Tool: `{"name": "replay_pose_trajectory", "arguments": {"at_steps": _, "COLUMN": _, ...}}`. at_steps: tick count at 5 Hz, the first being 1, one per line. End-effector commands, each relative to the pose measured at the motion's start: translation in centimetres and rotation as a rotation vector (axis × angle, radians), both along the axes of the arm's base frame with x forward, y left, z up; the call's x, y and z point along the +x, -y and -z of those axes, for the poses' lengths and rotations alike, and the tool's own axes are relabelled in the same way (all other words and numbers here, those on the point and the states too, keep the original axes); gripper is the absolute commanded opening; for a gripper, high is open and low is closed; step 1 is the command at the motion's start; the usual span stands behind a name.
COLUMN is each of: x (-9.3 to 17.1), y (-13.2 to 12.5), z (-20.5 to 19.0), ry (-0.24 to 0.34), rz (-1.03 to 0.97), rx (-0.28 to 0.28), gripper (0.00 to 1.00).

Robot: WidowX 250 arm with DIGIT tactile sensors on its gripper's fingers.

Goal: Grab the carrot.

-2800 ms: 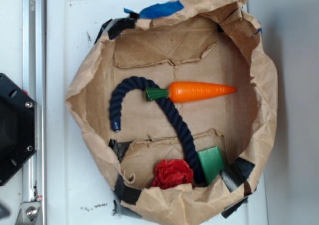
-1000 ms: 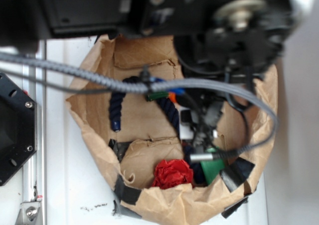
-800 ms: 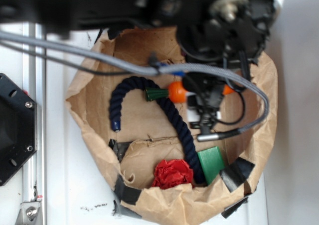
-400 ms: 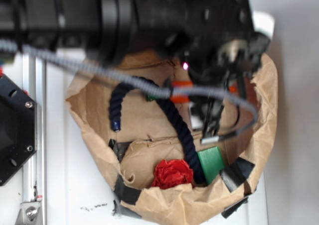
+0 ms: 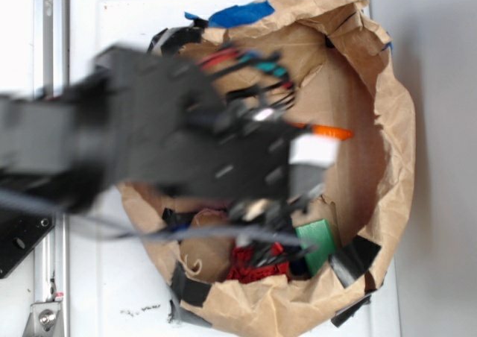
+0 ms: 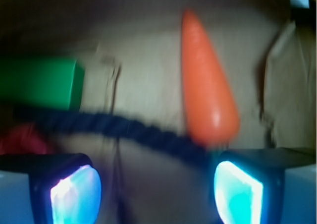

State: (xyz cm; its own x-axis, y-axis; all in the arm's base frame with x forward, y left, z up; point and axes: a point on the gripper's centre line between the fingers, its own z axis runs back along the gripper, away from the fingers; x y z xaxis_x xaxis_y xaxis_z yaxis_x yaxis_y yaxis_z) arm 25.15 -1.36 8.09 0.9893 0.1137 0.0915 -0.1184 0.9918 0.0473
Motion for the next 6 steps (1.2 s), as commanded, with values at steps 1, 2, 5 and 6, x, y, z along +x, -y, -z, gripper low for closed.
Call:
{"name": "replay_pose_trajectory", "arguments": {"at_steps": 1, "x": -2.4, "y": 1.3, "z": -1.7, "ry": 0.039, "rz": -0.059, "rx": 0.015, "gripper": 1.0}}
{"name": "replay_pose_trajectory", "arguments": {"at_steps": 2, "x": -3.3, "y": 1.2, "z": -2.9, "ry": 0.033, "rz": -0.063, "rx": 0.033, "gripper": 1.0}}
{"name": "replay_pose_trajectory", "arguments": {"at_steps": 5, "x": -1.3, "y": -2.2, "z": -3.7, "ry": 0.026, "rz": -0.105, "rx": 0.084, "gripper": 1.0}}
{"name": "replay_pose_trajectory", "arguments": {"at_steps": 6, "x": -1.0, "y": -2.7, "z": -3.3, "ry": 0.02, "rz": -0.1, "rx": 0.063, "gripper": 1.0}}
